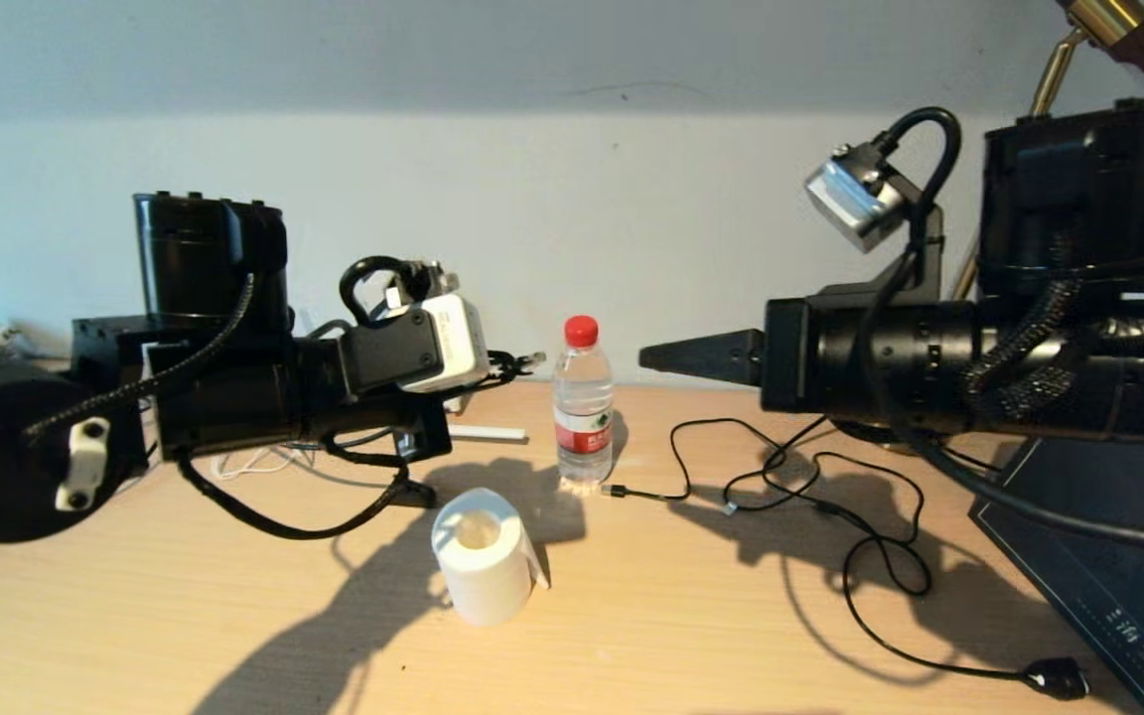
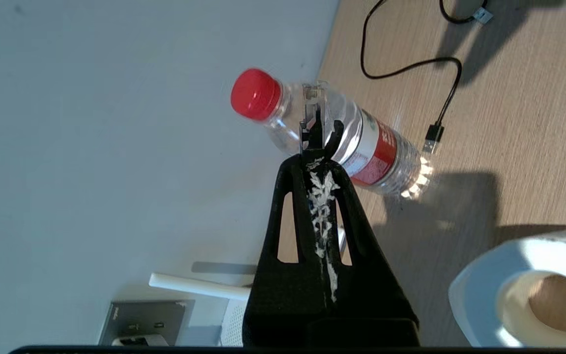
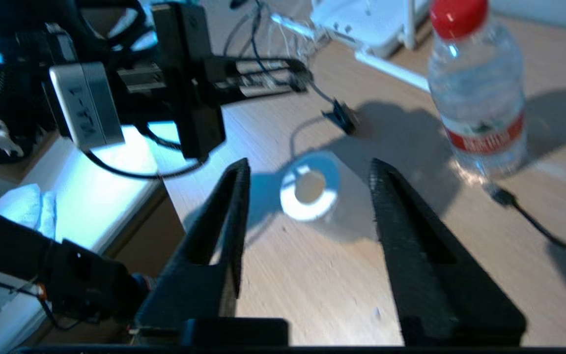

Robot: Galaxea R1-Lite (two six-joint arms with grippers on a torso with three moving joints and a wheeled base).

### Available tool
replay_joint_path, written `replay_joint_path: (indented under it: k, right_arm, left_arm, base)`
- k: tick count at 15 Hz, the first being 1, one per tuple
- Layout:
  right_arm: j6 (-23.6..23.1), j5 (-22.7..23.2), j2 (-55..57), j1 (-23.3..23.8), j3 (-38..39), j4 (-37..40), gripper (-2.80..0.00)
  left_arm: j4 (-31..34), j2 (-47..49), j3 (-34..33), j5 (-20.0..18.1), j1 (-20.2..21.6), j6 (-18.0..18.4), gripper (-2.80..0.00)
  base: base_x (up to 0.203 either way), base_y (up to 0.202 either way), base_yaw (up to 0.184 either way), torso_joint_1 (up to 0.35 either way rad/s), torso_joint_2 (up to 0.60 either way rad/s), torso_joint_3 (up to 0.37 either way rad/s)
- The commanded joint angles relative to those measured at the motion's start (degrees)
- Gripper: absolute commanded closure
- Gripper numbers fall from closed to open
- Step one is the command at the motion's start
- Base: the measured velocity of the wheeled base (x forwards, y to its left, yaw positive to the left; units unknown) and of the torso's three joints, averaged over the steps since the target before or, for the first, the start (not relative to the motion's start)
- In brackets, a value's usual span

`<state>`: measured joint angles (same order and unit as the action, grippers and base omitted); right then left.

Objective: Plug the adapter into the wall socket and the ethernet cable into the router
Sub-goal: Hand it to the other hand

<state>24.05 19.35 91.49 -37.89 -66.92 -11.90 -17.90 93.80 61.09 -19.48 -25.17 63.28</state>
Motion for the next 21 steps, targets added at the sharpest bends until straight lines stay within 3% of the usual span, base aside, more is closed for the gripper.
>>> replay_joint_path:
  k: [1, 5, 18, 19, 21]
  right_arm:
    - [0.4, -0.1, 4.7, -2.3, -0.8, -4.6, -2.8]
    - [1.0, -0.2, 6.2, -2.8, -2.1, -5.1, -2.8]
    - [2.4, -0.5, 9.3, -5.3, -4.3, -5.7, -2.8]
    - [2.4, -1.3, 9.4, -5.4, -4.5, -5.7, 0.0]
    - [2.4, -2.8, 9.9, -5.4, -4.7, -5.9, 0.0]
  left_arm:
    - [0.1, 0.9, 1.3, -0.1, -1.0, 0.4, 0.0]
    - [0.1, 0.8, 1.4, -0.1, -3.0, 0.4, 0.0]
    - [-0.2, -0.2, 1.7, -0.2, -3.6, 1.2, 0.0]
    - [-0.1, -0.3, 1.7, -0.2, -3.9, 1.2, 0.0]
    - [0.0, -0.7, 1.2, -0.2, -4.3, 1.1, 0.0]
  base:
    - [0.0, 0.0, 0.0, 0.0, 0.0, 0.0]
    - [0.0, 0.0, 0.0, 0.0, 0.0, 0.0]
    - [0.0, 0.0, 0.0, 0.0, 0.0, 0.0]
    - [0.0, 0.0, 0.0, 0.0, 0.0, 0.0]
    - [0.0, 0.0, 0.0, 0.0, 0.0, 0.0]
